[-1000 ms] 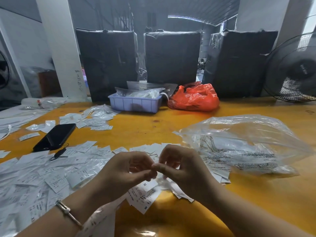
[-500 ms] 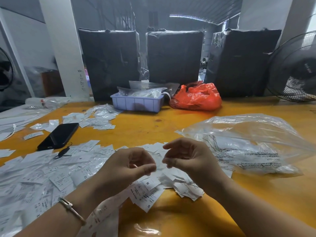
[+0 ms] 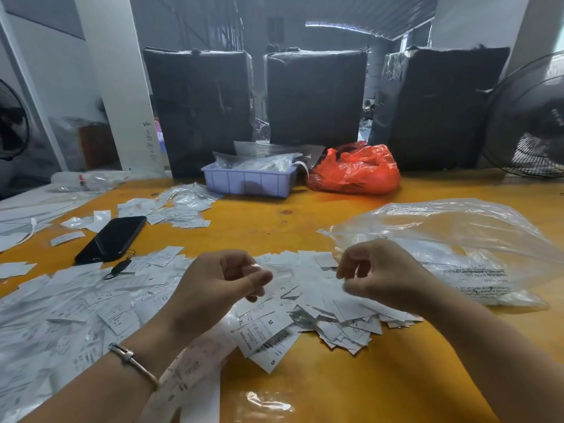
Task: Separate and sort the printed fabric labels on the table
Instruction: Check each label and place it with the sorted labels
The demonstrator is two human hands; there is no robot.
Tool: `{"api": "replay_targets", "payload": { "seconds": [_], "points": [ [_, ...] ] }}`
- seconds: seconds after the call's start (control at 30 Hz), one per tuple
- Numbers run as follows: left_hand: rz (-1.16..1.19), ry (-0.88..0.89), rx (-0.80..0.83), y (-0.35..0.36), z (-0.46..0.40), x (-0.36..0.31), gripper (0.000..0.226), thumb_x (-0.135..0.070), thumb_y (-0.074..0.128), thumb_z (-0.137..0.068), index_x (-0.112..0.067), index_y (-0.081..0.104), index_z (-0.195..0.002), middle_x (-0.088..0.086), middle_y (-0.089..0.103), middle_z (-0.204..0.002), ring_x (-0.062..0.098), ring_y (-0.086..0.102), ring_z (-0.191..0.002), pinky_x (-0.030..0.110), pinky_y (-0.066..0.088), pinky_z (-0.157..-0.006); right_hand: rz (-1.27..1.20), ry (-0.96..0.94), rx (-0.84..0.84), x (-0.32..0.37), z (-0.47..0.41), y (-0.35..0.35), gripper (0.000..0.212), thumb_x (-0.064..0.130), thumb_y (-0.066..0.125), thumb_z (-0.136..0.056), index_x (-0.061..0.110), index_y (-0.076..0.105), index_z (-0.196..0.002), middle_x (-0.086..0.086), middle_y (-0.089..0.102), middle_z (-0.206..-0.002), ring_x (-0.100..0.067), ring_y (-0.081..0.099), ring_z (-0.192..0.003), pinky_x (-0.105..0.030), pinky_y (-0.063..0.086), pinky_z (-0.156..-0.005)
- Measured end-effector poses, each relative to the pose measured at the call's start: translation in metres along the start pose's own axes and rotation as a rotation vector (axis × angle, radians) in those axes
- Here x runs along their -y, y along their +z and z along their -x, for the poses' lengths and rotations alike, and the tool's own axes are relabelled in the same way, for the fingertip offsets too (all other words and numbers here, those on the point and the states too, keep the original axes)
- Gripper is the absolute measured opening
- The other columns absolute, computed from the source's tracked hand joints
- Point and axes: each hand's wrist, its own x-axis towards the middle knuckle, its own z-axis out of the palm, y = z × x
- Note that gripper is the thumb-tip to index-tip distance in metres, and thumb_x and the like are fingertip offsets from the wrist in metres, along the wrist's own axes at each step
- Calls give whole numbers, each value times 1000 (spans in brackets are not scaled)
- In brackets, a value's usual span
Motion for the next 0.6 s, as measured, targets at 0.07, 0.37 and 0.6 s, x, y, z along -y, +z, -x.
{"api": "replay_targets", "payload": {
  "seconds": [0.07, 0.37, 0.6],
  "points": [
    [-31, -8, -6, 0, 0, 1, 9, -26, 77, -79, -18, 73, -76, 6, 72, -73, 17, 68, -69, 23, 54, -64, 43, 22, 200, -1, 2, -4, 26, 27, 79, -67, 31, 64, -87, 14, 59, -87, -7, 57, -80, -32, 53, -72],
    [104, -113, 60, 0, 1, -4, 12, 7, 70, -80, -1, 65, -88, 12, 74, -82, 25, 73, -75, 24, 57, -66, 94, 11, 264, -6, 0, -4, 25, 26, 85, -67, 27, 68, -86, 6, 66, -89, -9, 63, -82, -33, 55, -75],
    [85, -115, 111, 2, 1, -2, 21, 5, 73, -78, -12, 73, -91, 10, 73, -79, 20, 72, -76, 25, 58, -71, 90, -38, 278, -8, 1, -1, 33, 35, 86, -65, 29, 70, -94, 12, 60, -94, -3, 59, -84, -30, 55, -75]
  ]
}}
